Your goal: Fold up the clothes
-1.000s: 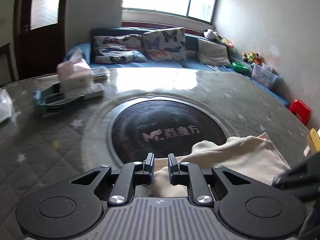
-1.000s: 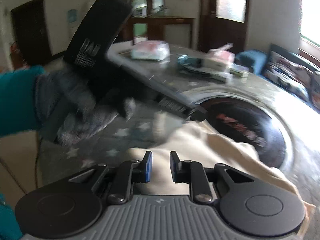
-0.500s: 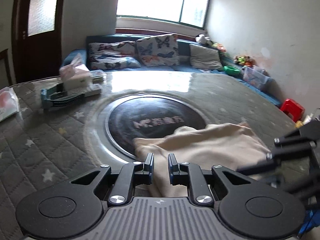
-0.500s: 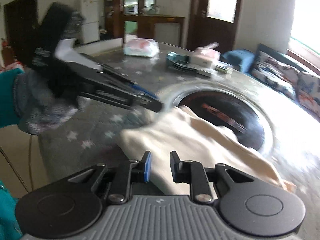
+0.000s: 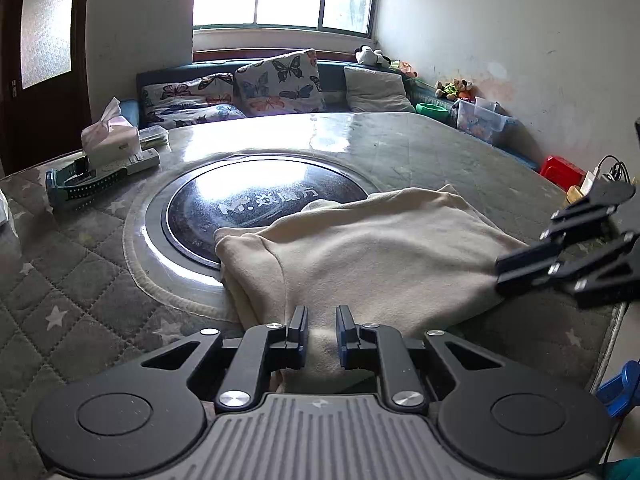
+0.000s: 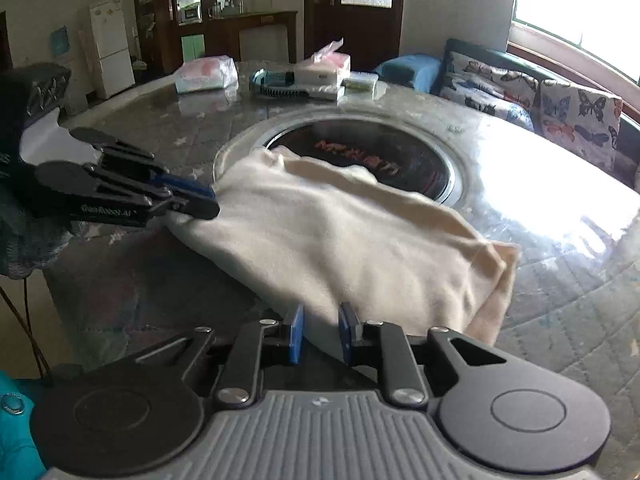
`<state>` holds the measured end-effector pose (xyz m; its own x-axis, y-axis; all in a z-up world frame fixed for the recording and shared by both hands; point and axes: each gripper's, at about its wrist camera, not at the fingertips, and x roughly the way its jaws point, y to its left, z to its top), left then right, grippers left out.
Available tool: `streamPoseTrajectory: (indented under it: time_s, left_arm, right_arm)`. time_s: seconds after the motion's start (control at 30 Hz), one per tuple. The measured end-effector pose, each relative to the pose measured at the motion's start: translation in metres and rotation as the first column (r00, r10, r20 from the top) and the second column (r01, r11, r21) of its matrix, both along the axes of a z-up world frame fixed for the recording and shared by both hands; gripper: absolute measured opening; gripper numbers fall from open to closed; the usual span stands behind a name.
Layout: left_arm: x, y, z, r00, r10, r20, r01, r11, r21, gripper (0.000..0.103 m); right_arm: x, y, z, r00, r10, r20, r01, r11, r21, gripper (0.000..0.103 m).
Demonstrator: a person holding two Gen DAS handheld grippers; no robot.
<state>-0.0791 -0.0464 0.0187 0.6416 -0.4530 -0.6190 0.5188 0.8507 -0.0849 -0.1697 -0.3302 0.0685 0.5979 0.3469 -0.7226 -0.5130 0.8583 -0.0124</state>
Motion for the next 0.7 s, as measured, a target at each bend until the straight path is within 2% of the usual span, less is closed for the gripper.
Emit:
streamPoseTrajectory:
  time_s: [0.2, 0.4, 0.53, 0.7]
  left_arm:
    - [-0.001, 0.001, -0.003, 1.000, 0.001, -0.007, -0.001, 1.000, -0.008, 0.016]
    - [0.001, 0.007, 0.001, 0.999, 0.009, -0.036, -0.011, 0.999, -0.033, 0.017]
    - [0.008, 0.012, 0.008, 0.998, 0.048, -0.051, -0.051, 0.997, -0.056, 0.018]
    - [0.014, 0.016, 0.009, 0.993, 0.098, -0.059, -0.100, 0.994, -0.044, 0.028]
  right_arm:
    - [0.010, -0.019, -0.014, 0.997, -0.058, -0.049, 0.057, 0.998, -0.020, 0.018]
    - [0.014, -0.022, -0.003, 0.997, -0.075, -0.022, 0.076, 0.997, 0.007, 0.020]
    - [0.022, -0.020, -0.009, 0.996, -0.082, -0.038, 0.082, 0.997, 0.002, 0.020]
    - [0.022, -0.013, 0.000, 0.998, -0.067, -0.011, 0.067, 0.998, -0.004, 0.021]
